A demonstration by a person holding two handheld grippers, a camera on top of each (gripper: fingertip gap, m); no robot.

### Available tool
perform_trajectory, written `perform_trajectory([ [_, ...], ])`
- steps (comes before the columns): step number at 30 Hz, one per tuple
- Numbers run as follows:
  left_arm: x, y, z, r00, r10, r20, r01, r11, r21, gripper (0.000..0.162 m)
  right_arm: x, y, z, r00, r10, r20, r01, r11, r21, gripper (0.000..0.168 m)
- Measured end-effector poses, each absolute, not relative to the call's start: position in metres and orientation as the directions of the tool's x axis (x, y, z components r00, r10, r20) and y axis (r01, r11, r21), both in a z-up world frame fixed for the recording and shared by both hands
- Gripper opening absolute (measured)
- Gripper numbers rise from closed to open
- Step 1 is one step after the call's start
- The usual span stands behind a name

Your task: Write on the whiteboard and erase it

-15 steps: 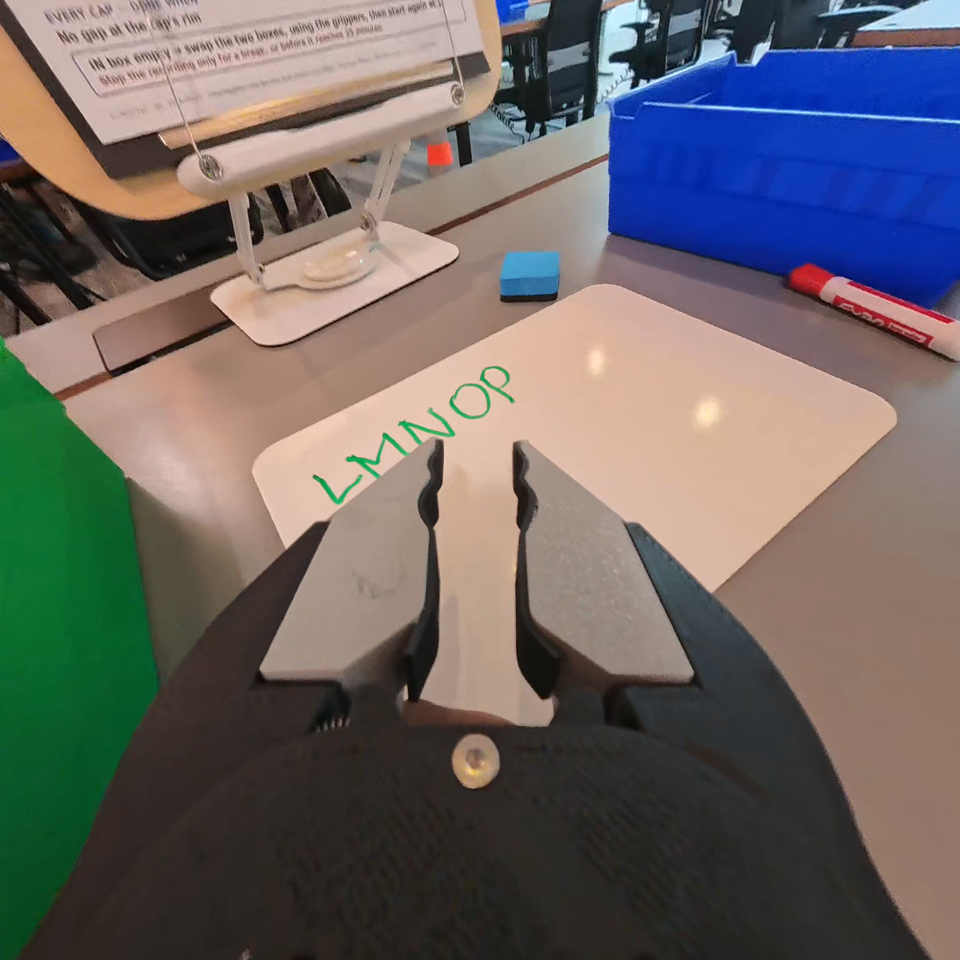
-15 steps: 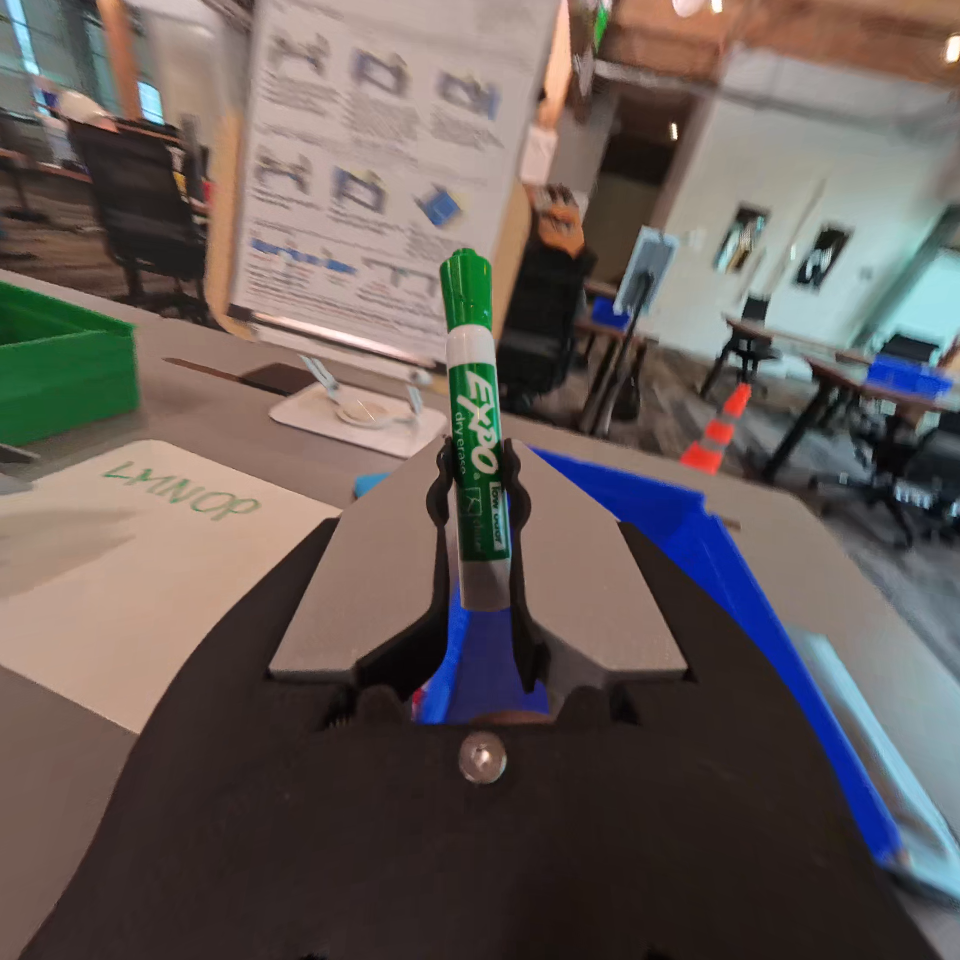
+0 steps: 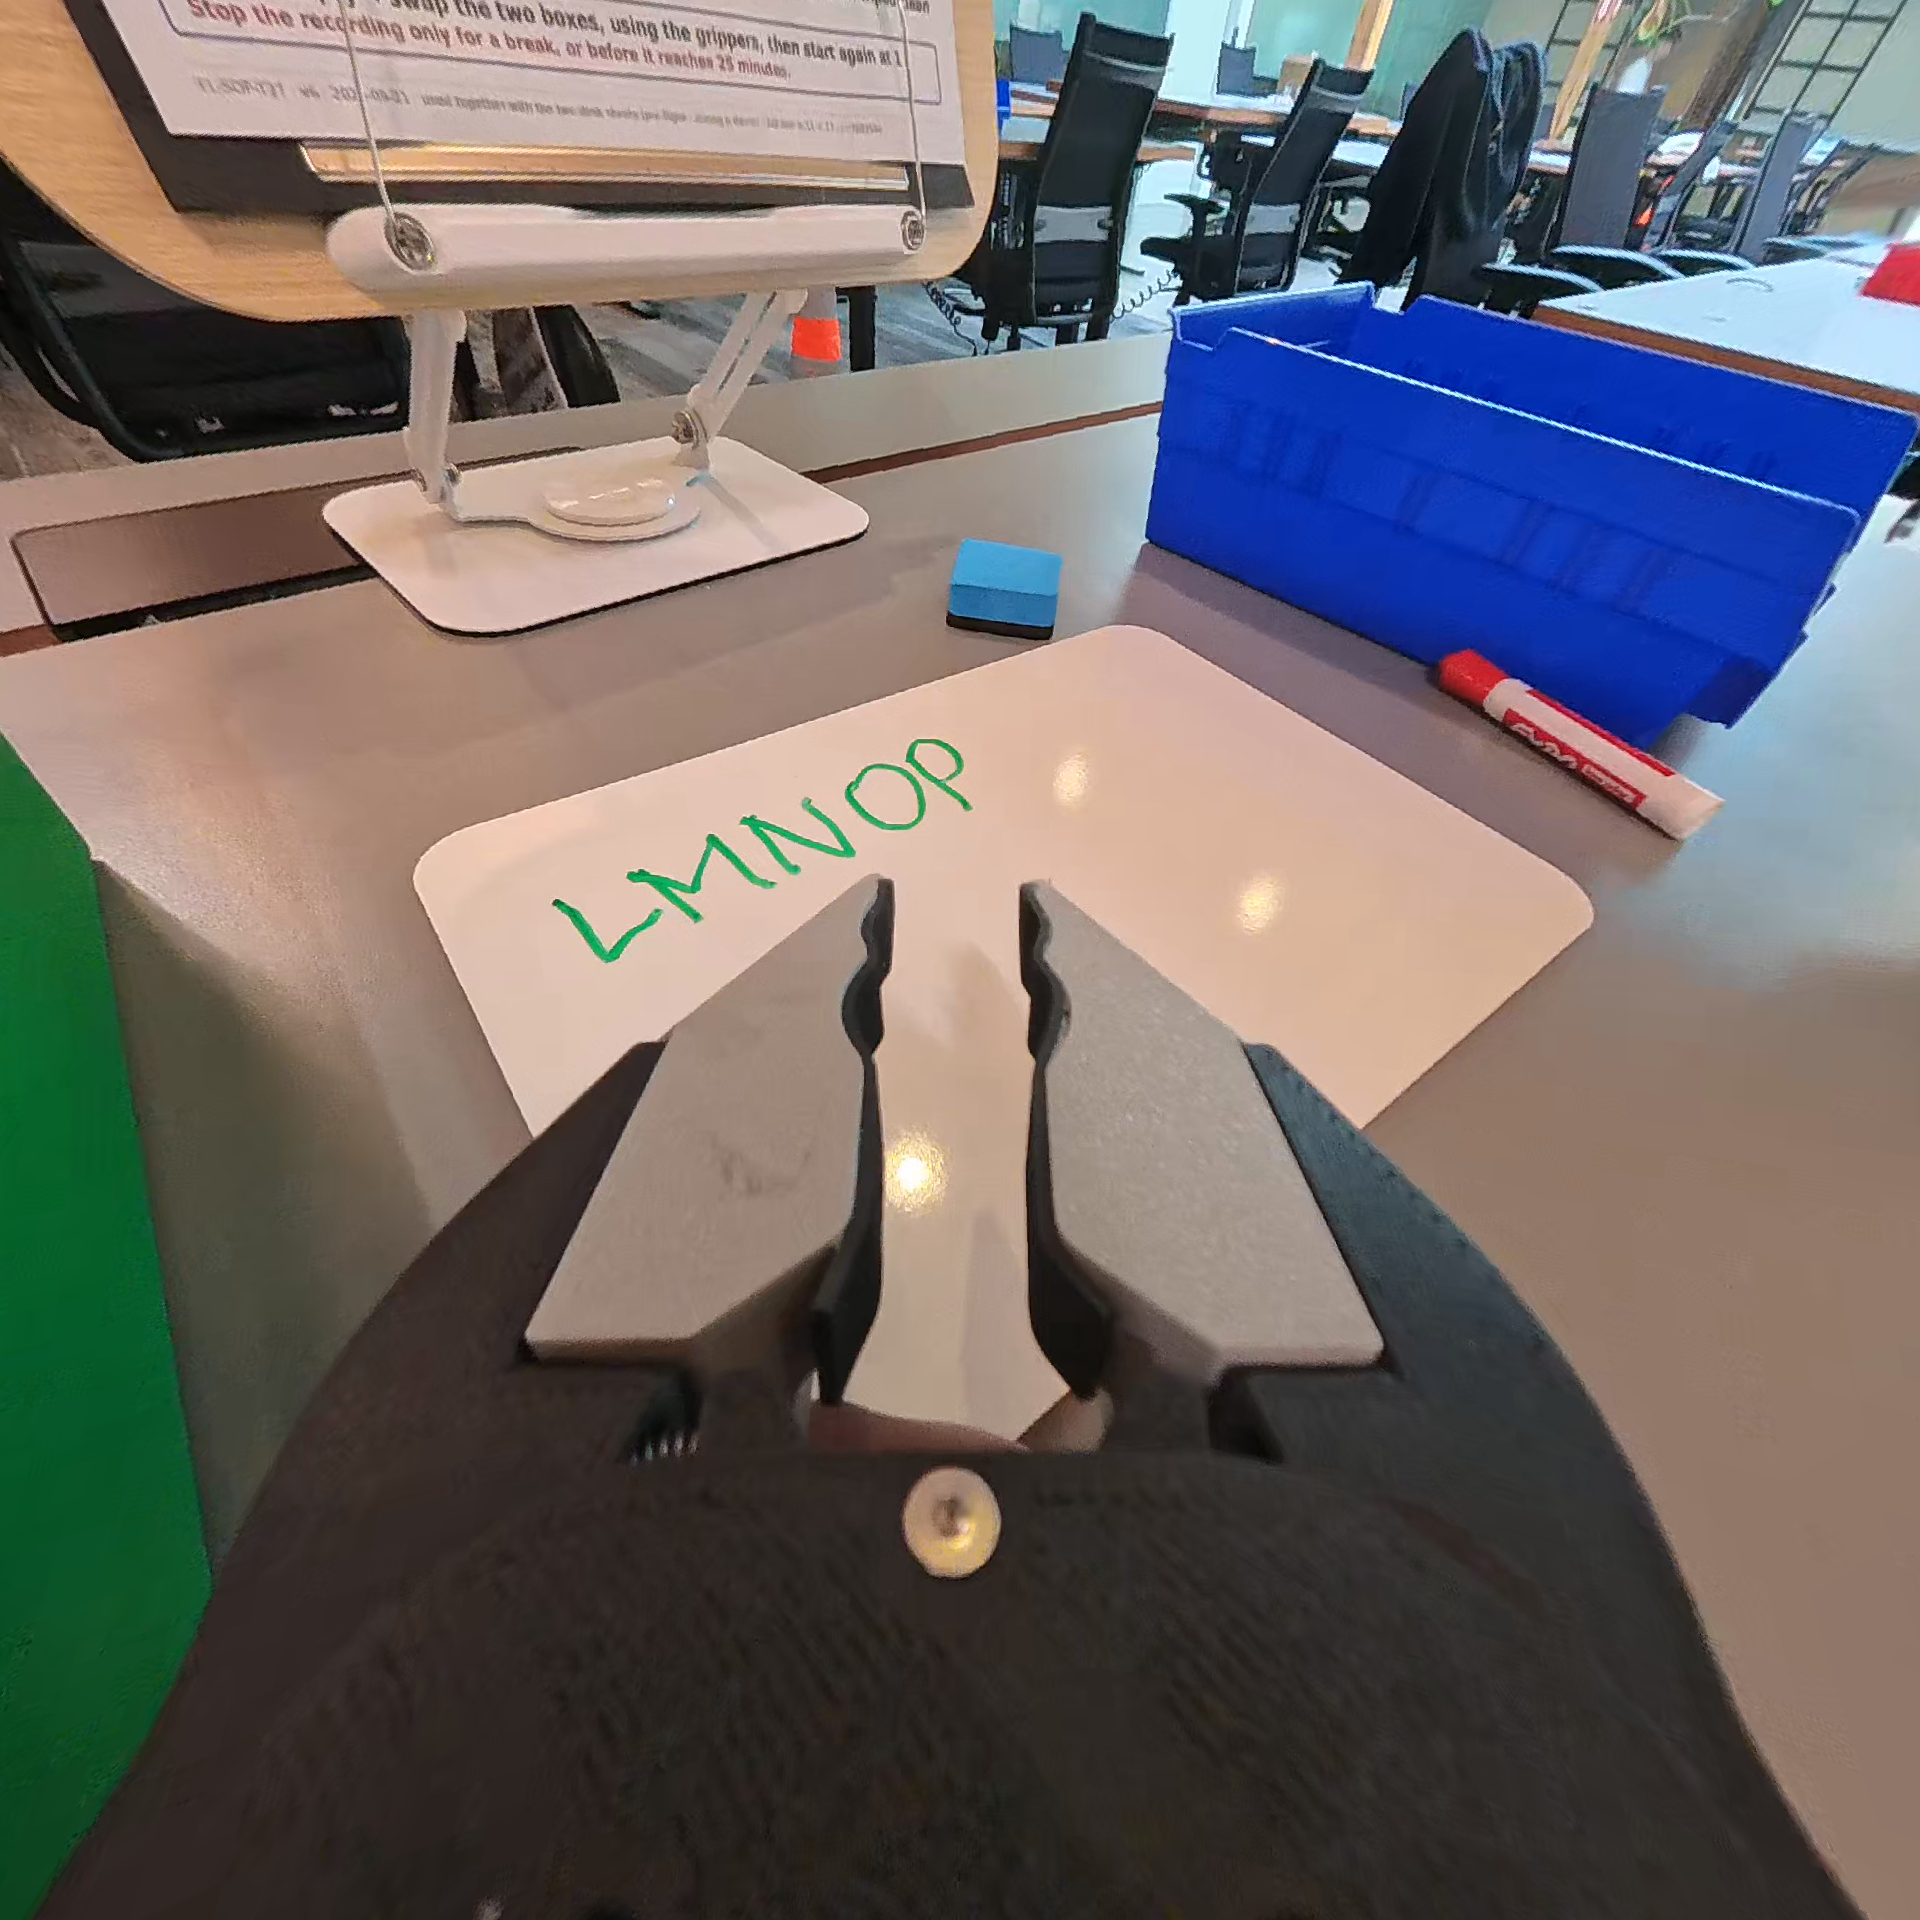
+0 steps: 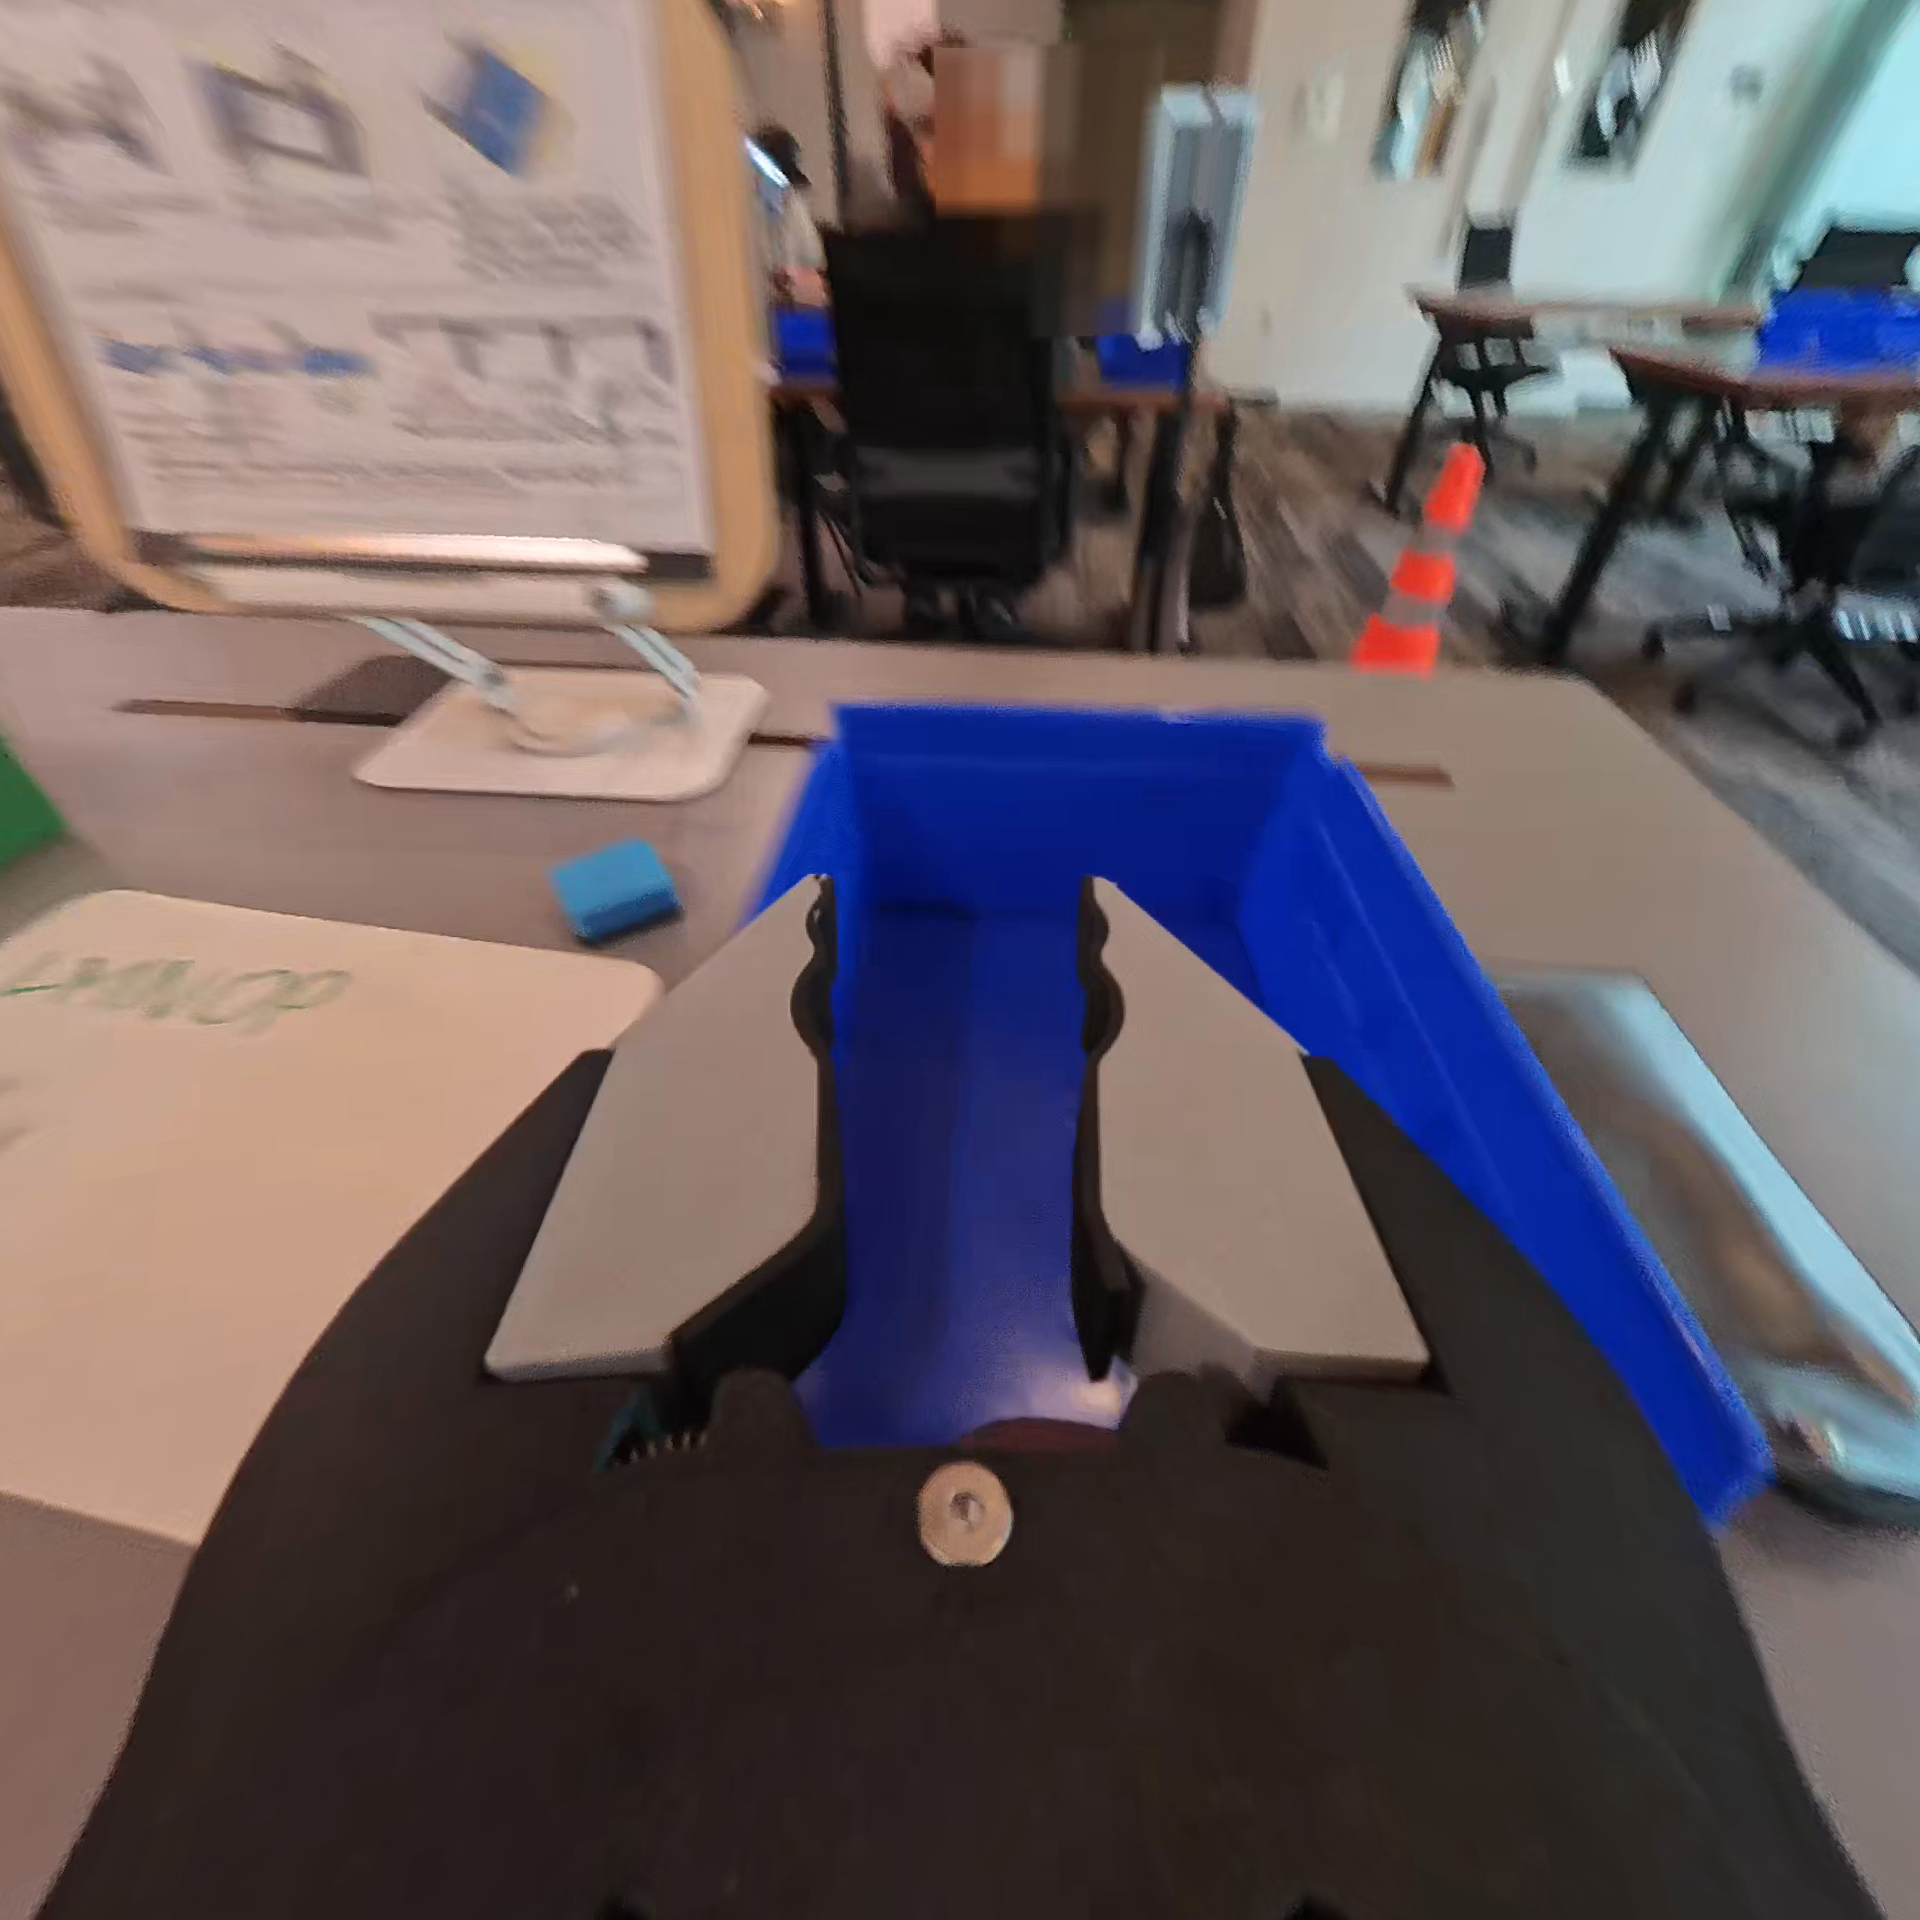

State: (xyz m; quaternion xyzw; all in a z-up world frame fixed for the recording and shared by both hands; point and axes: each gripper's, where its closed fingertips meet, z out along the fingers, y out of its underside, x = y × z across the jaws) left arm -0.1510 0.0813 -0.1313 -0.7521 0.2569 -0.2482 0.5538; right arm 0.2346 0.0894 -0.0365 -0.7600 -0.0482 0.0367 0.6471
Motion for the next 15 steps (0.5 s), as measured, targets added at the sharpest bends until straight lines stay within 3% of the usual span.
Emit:
perform_trajectory([
  [2,-0.151,0.081,-0.13,0.749,-0.659,0.07,-0.121,-0.239,-0.963,0.022,0.183,0.085,-0.019,0.967,0.248,0.058,0.087,-0.111,-0.99,0.044],
  [6,-0.151,0.08,-0.129,0.754,-0.655,0.051,-0.127,-0.222,-0.967,0.022,0.07,0.098,-0.031,0.856,0.516,0.035,0.16,-0.199,-0.967,0.051],
  [12,-0.154,0.081,-0.127,0.753,-0.655,0.061,-0.109,-0.215,-0.97,0.022,0.024,0.191,-0.088,0.848,0.523,0.083,0.328,-0.395,-0.858,0.055],
  [15,-0.152,0.08,-0.128,0.749,-0.661,0.05,-0.123,-0.213,-0.969,0.022,0.033,0.229,-0.128,0.852,0.51,0.12,0.419,-0.525,-0.741,0.062],
])
